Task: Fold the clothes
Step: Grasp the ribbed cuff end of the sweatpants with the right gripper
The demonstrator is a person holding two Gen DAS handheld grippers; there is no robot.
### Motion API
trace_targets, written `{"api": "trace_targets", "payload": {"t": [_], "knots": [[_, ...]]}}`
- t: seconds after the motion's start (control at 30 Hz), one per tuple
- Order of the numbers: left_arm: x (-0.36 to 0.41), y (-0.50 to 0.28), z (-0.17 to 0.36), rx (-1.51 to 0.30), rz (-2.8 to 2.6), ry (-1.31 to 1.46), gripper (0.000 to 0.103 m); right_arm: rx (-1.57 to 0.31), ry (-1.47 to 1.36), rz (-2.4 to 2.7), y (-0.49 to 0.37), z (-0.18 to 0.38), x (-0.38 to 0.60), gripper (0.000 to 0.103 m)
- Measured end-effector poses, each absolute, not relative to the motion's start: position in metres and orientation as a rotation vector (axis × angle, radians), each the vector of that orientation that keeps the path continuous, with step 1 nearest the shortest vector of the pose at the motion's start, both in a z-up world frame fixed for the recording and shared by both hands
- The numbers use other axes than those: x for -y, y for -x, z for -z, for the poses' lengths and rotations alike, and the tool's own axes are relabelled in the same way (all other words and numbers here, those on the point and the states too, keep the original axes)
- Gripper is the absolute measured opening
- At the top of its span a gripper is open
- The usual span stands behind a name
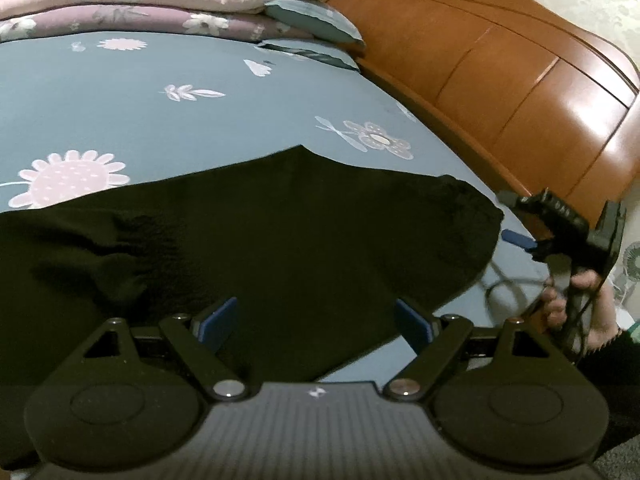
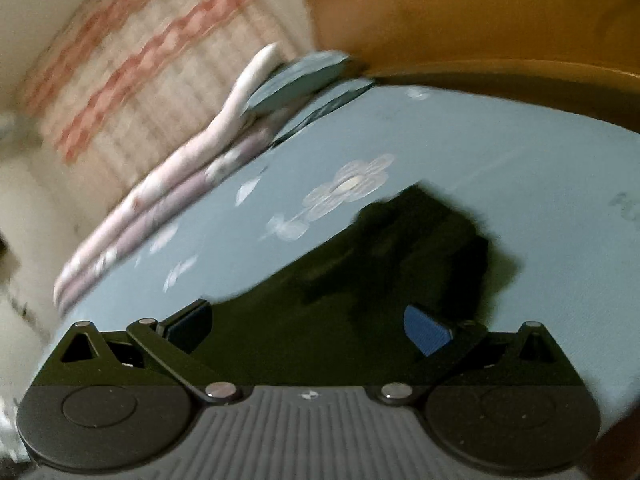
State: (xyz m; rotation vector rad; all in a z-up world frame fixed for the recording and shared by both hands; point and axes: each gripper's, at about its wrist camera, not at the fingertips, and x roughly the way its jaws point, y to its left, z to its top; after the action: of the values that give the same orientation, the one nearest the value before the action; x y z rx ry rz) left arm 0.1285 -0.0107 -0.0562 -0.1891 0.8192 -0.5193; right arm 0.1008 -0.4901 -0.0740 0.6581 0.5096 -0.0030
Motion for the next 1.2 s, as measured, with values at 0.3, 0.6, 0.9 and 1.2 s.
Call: {"api": "trace_targets", "payload": {"t": [0.3,0.6,0.9,1.2], "knots": [[0.022,-0.128,0.061,-0.842,0.548,0.185,0.085,-0.602,-0.964,-0.049,-0.127,0.12,0.566,0.103],[0.019,-0.129,0.06,-0.855,0.514,0.191,0.085,-0.614,-0.937,-0.097,-0.169,0.132,0.569,0.103],[0.021,-0.131,0.062,-0.859,0.519,0.2,0.085,-0.642,-0.927,-0.151,-0.169,0.133,0.563,0.103],[0.02,-0.134,0.064,-0.851,0.536,0.219,0.085,-0.61,-0.89,-0.197,-0.172,0.135,0.549,0.103]]}}
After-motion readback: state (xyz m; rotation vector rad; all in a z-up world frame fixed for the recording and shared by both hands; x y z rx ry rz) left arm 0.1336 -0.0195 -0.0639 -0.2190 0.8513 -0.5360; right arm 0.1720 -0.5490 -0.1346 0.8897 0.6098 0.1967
